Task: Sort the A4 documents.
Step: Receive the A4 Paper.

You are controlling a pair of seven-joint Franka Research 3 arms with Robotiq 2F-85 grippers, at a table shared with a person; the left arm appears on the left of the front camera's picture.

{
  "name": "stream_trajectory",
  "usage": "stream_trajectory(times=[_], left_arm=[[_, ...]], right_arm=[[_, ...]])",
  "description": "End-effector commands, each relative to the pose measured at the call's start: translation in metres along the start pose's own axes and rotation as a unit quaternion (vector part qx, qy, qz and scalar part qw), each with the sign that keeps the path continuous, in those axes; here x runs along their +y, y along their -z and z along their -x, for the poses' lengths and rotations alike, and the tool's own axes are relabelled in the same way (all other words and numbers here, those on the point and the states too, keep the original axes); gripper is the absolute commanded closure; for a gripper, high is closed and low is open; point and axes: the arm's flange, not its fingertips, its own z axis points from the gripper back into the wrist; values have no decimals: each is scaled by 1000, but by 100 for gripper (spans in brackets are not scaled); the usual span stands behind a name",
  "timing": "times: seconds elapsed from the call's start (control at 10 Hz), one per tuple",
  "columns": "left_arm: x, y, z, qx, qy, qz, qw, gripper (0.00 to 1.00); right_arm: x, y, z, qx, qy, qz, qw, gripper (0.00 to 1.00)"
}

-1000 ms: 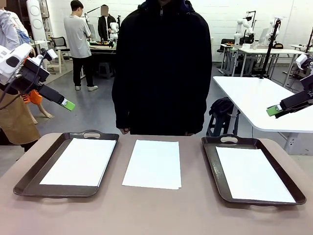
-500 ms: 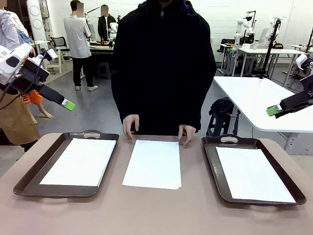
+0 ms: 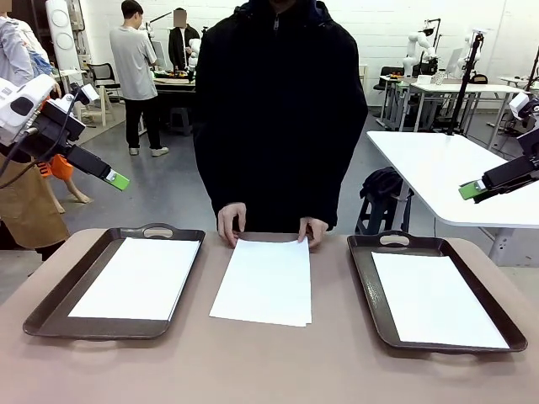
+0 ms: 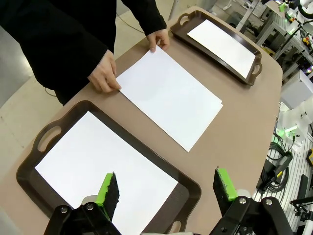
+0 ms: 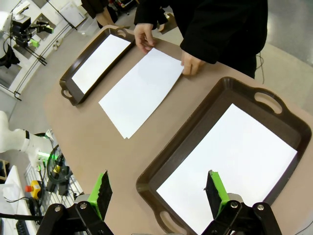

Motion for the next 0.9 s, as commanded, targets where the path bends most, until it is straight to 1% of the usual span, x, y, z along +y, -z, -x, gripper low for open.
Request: stream_trajectory(times=[0.0,0.8], left_arm=[[-1,-1,0,-1,4,-1,1000,0],[-1,-1,0,-1,4,-1,1000,0]], right_arm=[[0,1,-1,-7,1,-8,1000,0],[0,1,-1,-7,1,-8,1000,0]])
